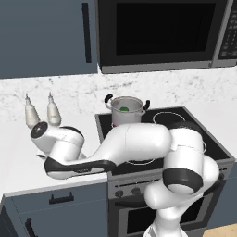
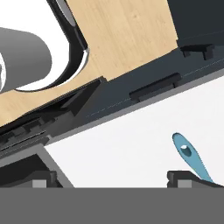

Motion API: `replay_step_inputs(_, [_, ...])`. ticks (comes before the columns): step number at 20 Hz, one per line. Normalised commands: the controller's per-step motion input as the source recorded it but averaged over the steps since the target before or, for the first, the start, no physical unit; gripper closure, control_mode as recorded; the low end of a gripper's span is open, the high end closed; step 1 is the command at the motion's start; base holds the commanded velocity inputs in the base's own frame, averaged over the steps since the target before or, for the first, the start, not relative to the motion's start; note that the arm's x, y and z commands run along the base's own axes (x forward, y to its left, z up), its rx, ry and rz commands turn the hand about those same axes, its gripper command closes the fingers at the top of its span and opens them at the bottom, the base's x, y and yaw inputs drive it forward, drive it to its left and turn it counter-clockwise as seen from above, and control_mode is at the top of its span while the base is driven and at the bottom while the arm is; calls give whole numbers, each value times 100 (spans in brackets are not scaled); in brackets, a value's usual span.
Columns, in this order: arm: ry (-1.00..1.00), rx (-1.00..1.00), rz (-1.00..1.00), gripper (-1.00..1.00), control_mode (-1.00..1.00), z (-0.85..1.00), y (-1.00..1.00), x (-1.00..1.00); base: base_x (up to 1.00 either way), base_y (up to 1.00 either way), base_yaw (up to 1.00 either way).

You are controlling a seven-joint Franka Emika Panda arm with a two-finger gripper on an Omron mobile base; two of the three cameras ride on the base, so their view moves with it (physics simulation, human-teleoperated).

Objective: Put the broccoli and onion in the pot. Retrieve the spatula and lightly stir the vegetables in the pot.

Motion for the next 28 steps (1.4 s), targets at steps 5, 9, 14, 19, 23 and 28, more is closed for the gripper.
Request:
replay_step_inputs(5, [-9,2,11,-100,-100,-21,3,0,0,0,0])
replay_step_inputs(9, [-13,1,9,-100,-100,-12,27,0,0,0,0])
replay_step_inputs(14, [-1,0,1,-100,-100,-11,35,7,0,0,0])
replay_step_inputs(19, [0,0,0,-100,-100,-11,20,21,0,0,0])
replay_step_inputs(23, [0,-1,0,-100,-100,-20,19,13,0,0,0])
replay_step_inputs(28, [0,0,0,-100,-100,-21,14,11,0,0,0])
